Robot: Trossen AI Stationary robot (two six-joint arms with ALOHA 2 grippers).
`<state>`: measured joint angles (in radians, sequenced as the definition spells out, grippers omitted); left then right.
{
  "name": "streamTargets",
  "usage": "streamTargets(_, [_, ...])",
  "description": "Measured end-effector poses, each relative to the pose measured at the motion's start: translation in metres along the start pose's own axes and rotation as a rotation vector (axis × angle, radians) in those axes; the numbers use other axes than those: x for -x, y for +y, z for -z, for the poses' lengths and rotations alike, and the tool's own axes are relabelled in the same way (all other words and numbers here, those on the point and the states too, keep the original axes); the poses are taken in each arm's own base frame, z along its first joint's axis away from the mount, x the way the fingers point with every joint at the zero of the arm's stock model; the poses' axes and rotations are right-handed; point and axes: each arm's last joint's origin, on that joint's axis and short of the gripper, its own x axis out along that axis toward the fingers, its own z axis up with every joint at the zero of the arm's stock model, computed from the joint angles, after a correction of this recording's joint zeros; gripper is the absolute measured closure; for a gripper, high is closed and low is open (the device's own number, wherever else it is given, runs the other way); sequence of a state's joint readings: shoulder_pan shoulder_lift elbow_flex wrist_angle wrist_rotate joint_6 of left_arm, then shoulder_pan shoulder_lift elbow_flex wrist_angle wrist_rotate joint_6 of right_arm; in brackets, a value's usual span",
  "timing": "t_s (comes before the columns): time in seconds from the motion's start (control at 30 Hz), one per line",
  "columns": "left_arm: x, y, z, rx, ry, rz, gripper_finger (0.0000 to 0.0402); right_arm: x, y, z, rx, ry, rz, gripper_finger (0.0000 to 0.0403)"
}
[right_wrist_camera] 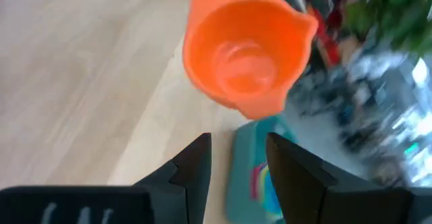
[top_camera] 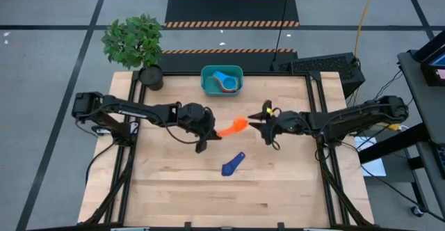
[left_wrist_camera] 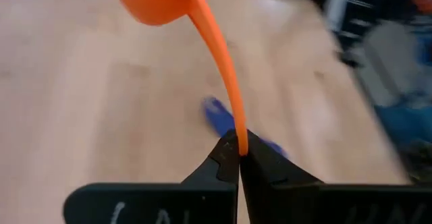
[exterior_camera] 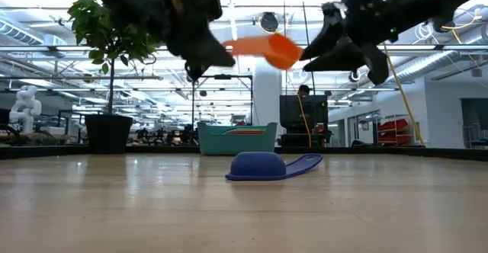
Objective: Nest measuring cups in basket
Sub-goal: Stack the orange measuring cup on top of the light blue measuring cup in the blue bin
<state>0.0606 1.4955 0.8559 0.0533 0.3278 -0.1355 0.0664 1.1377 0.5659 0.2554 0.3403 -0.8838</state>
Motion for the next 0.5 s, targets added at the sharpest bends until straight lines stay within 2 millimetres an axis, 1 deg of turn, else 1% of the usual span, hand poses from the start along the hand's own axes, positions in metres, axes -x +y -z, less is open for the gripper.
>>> streamTargets(0.07, [0.003,-0.001,0.005,0.034,0.025,0.083,0.0400,0.003,0.003,-0.009,0.099,-0.033,0.026,0.0266])
streamTargets(0.17, [0.003,-0.003,0.008,0.062,0.016,0.178,0.0400,0.009,0.006,-0.023,0.219,-0.088,0.085,0.0266])
streamTargets(0.27, [0.002,-0.004,0.013,0.078,-0.027,0.273,0.0400,0.015,0.010,-0.035,0.376,-0.152,0.110,0.0266])
streamTargets(0.4, [0.003,-0.007,0.016,0.088,-0.116,0.377,0.0399,0.021,0.019,-0.043,0.586,-0.189,0.101,0.0266])
streamTargets(0.5, [0.004,-0.007,0.022,0.107,-0.130,0.417,0.0399,0.025,0.025,-0.048,0.702,-0.212,0.093,0.0266])
